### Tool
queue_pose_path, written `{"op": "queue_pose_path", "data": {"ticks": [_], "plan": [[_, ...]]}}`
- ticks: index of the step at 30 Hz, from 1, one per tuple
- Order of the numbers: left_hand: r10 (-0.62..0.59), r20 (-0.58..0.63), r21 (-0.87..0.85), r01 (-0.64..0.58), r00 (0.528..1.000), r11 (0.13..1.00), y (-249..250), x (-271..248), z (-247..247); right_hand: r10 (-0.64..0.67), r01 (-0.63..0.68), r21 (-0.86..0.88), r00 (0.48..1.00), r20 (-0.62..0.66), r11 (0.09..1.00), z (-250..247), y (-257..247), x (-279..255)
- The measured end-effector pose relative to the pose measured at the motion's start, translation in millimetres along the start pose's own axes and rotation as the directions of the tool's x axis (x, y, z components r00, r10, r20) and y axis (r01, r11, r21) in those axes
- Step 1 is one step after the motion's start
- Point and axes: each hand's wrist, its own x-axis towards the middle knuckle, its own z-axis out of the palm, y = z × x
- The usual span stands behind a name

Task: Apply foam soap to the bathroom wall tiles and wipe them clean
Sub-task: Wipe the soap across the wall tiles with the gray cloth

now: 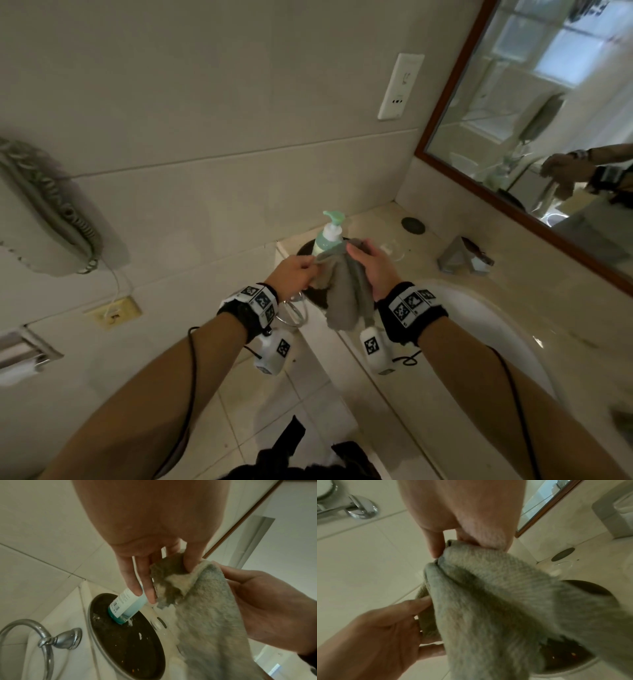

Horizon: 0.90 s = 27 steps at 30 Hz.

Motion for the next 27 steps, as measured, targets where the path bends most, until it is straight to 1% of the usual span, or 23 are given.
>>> {"op": "queue_pose_path", "data": {"ticks": [2,5,7,8,10,11,14,17,21,24,27], "plan": [[-0.007,-0.058,-0.029,0.005,0.998,1.0,2,-5,-2,-0.031,0.031,-0.059,0.999,-0.009,0.998,2,-3,-5],[0.006,-0.162,-0.075,-0.019,0.987,0.997,16,-20,-7,-0.046,0.043,-0.213,0.999,-0.009,0.976,3,-4,-11],[0.011,-0.227,-0.105,-0.035,0.974,0.994,23,-31,-11,-0.011,0.008,-0.272,1.0,-0.008,0.962,5,-3,-17],[0.013,-0.241,-0.115,-0.042,0.97,0.992,25,-37,-12,0.019,-0.02,-0.294,1.0,-0.007,0.956,8,-2,-20],[0.018,-0.268,-0.123,-0.053,0.963,0.991,28,-53,-14,0.083,-0.064,-0.324,0.995,0.045,0.944,13,0,-28],[0.016,-0.285,-0.137,-0.057,0.958,0.989,29,-61,-15,0.103,-0.073,-0.297,0.991,0.089,0.952,17,-2,-34],[-0.005,-0.348,-0.213,-0.074,0.937,0.974,34,-95,-12,0.154,-0.135,-0.114,0.972,0.179,0.984,29,-6,-59],[-0.056,-0.396,-0.278,-0.062,0.916,0.959,35,-137,-7,0.14,-0.141,-0.016,0.956,0.258,0.99,49,-10,-92],[-0.108,-0.448,-0.28,-0.024,0.887,0.96,31,-195,-1,0.116,-0.137,0.046,0.944,0.308,0.989,80,-10,-143],[-0.204,-0.447,-0.331,0.051,0.871,0.942,24,-241,-2,0.121,-0.159,0.067,0.915,0.385,0.985,105,-9,-176],[-0.258,-0.465,-0.39,0.065,0.847,0.918,17,-286,-8,0.136,-0.186,0.061,0.872,0.47,0.981,134,-10,-210]]}}
